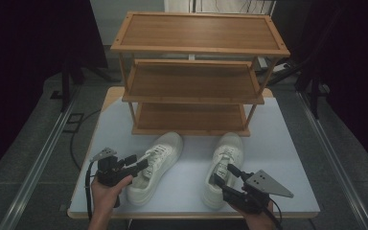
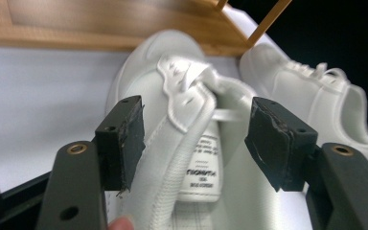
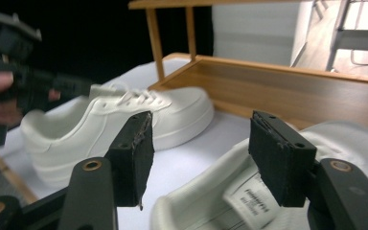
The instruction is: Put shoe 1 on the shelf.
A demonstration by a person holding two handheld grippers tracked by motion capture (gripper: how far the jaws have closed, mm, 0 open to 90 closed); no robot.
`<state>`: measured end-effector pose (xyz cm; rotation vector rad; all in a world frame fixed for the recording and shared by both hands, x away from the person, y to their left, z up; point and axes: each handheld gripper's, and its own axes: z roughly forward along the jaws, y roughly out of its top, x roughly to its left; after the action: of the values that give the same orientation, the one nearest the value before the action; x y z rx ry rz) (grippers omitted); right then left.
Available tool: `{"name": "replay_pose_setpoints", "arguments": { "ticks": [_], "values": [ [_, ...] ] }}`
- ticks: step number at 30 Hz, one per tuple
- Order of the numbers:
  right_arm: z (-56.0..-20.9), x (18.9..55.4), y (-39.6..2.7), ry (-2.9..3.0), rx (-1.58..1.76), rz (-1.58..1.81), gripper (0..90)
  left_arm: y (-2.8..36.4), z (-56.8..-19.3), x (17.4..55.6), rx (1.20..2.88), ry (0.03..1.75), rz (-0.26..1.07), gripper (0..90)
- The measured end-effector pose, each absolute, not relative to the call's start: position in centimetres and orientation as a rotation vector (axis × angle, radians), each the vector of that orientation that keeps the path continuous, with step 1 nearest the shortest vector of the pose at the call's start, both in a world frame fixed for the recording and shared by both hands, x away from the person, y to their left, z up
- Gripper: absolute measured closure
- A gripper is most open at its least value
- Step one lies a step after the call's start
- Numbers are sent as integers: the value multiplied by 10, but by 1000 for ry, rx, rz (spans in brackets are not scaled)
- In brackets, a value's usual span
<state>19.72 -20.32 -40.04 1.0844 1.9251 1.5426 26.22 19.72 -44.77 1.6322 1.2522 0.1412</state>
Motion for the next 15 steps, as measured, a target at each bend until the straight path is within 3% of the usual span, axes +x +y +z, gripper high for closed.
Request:
{"name": "replay_pose_setpoints", "arguments": {
  "ticks": [11, 15],
  "values": [
    [-400, 196, -214, 1848, 1137, 1544, 440, 186, -449, 289, 1779, 1272, 202, 404],
    [-403, 198, -212, 1855, 1143, 1530, 439, 188, -455, 293, 1782, 1251, 153, 388]
  ]
}}
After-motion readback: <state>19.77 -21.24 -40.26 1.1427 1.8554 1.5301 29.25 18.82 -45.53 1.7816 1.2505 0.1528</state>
